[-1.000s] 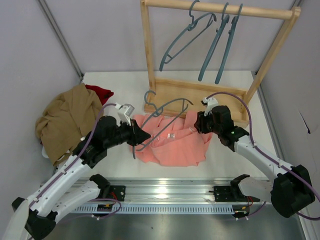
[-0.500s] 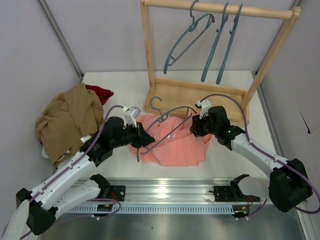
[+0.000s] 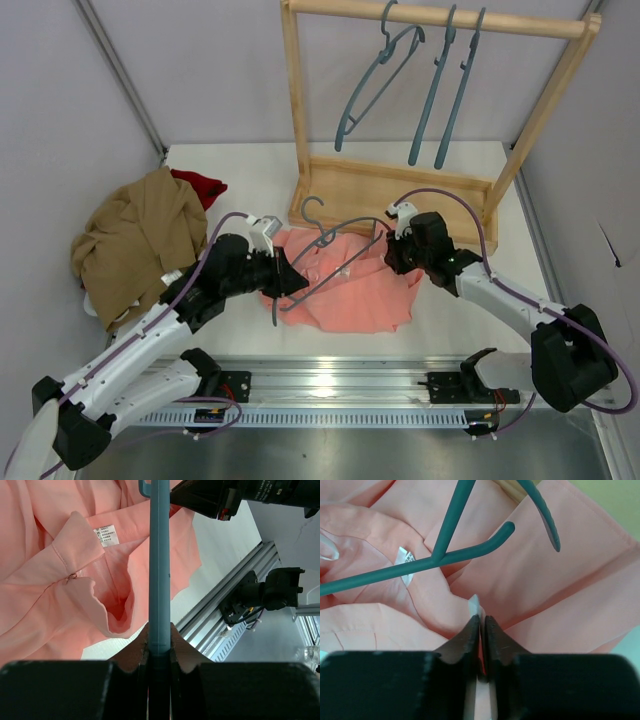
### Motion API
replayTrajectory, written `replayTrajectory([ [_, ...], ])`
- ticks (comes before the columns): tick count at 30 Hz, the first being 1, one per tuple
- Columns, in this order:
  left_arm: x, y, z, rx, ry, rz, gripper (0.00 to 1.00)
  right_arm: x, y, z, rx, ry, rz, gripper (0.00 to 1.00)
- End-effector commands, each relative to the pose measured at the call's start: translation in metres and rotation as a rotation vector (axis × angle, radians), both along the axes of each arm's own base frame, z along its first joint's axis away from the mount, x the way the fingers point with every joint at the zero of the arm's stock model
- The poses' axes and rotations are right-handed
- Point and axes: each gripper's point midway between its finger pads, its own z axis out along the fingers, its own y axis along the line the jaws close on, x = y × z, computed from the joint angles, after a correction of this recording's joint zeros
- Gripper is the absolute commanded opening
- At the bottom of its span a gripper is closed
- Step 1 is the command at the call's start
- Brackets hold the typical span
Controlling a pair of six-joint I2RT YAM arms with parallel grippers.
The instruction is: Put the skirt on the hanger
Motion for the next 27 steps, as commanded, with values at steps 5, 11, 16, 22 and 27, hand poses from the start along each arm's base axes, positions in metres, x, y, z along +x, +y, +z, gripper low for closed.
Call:
replayTrajectory([
  [5,0.003,-0.003,0.025,-0.022,-0.066,-0.022,0.02,0.022,0.001,0.037,0.056,-0.100,-0.096,0.00],
  [11,0.000,-0.003,0.027,-0.058,-0.053,-0.002,0.02,0.023,0.011,0.043,0.216,-0.045,-0.177,0.00],
  [16,-0.009,-0.002,0.024,-0.105,-0.014,0.006,0.02,0.026,0.014,0.044,0.331,-0.026,-0.280,0.00],
  [22,-0.014,0.001,0.025,-0.121,0.006,0.017,0.02,0.036,0.002,0.041,0.313,-0.054,-0.394,0.00],
  [27,-0.018,0.001,0.007,-0.099,0.080,0.027,0.02,0.041,-0.005,0.046,0.319,-0.081,-0.455,0.00],
])
